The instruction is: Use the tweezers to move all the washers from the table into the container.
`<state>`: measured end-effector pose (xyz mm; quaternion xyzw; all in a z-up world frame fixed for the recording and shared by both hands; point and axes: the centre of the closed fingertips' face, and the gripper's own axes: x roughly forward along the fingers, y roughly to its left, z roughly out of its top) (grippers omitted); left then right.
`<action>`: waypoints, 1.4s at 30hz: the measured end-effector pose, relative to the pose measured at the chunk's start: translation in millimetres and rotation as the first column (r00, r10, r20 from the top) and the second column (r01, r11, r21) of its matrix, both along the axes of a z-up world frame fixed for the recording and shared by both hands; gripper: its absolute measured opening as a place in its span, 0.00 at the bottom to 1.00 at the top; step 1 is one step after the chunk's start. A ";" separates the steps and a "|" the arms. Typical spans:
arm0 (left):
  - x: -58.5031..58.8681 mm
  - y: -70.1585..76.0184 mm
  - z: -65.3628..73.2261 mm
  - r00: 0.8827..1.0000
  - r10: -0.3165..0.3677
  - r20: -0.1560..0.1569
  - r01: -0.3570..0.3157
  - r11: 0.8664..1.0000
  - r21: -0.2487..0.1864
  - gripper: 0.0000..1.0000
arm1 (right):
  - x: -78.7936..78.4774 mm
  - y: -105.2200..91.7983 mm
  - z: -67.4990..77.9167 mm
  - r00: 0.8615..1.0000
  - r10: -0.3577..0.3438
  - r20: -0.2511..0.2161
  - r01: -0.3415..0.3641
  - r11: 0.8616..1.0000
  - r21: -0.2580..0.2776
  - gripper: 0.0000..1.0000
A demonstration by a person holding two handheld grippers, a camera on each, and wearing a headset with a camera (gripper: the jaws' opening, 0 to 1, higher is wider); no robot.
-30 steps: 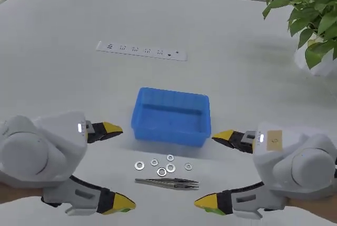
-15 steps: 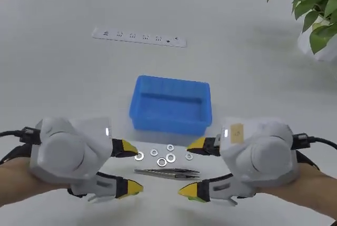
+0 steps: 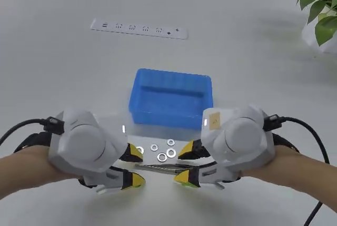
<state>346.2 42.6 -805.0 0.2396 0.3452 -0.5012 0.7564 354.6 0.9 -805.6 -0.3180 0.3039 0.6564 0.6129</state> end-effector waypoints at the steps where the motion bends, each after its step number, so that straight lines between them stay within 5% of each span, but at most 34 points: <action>1: 1.3 -0.1 0.2 1.000 0.003 0.000 -0.003 1.000 0.001 0.24 | -0.1 -0.5 -1.7 1.000 0.004 0.001 -0.004 1.000 -0.009 0.22; 5: 5.9 0.3 -0.2 1.000 0.007 -0.011 -0.007 1.000 0.015 0.18 | 1.9 -0.7 -4.5 1.000 0.002 0.000 -0.002 0.999 -0.032 0.16; 7: 8.5 3.4 -1.2 1.000 -0.006 -0.013 0.007 0.998 0.058 0.08 | 4.6 -2.1 -5.1 0.999 0.015 0.036 -0.013 0.999 -0.051 0.12; 8: 6.0 7.3 -2.9 0.999 -0.032 -0.019 0.034 0.994 0.102 0.07 | 3.4 -1.1 -5.2 0.999 0.030 0.041 -0.028 0.998 -0.054 0.11; 9: 5.4 0.2 -2.3 0.999 -0.028 -0.025 0.030 0.995 0.090 0.06 | 2.7 -1.6 -5.1 0.998 0.045 0.053 -0.042 0.997 -0.068 0.11; 13: 0.3 -1.0 -3.2 0.994 -0.109 -0.003 0.108 0.982 0.153 0.05 | 2.5 -0.7 -4.9 0.997 0.047 0.057 -0.042 0.996 -0.083 0.10; 16: -1.1 -1.7 -3.1 0.996 -0.089 -0.001 0.088 0.984 0.156 0.05 | 1.1 -1.8 -4.9 0.996 0.052 0.070 -0.046 0.996 -0.080 0.08; 17: -7.8 -3.1 -2.6 0.997 -0.056 -0.047 0.061 0.990 0.131 0.04 | -0.6 -1.5 -4.5 0.993 0.078 0.087 -0.072 0.995 -0.071 0.08; 20: -9.9 -0.6 4.1 0.997 -0.068 -0.032 0.071 0.989 0.126 0.04 | -9.0 -1.3 -3.3 0.988 0.119 0.103 -0.117 0.993 -0.026 0.07; 23: -14.6 -2.4 13.2 0.997 -0.073 -0.025 0.076 0.991 0.114 0.04 | -10.1 -2.5 -1.0 0.990 0.089 0.113 -0.092 0.996 0.023 0.07; 28: -16.6 -5.7 31.3 0.996 -0.085 0.017 0.083 0.992 0.098 0.04 | -12.1 -3.3 5.5 0.983 0.091 0.162 -0.102 0.993 0.064 0.07; 36: -16.4 -18.6 60.2 0.993 -0.097 0.067 0.094 0.994 0.047 0.04 | -10.4 -7.1 15.7 0.986 0.033 0.166 -0.064 0.980 0.186 0.07; 42: -12.6 -41.6 82.0 0.989 -0.087 0.116 0.093 0.995 -0.046 0.04 | -8.1 -15.1 22.9 0.990 -0.027 0.139 -0.012 0.961 0.275 0.08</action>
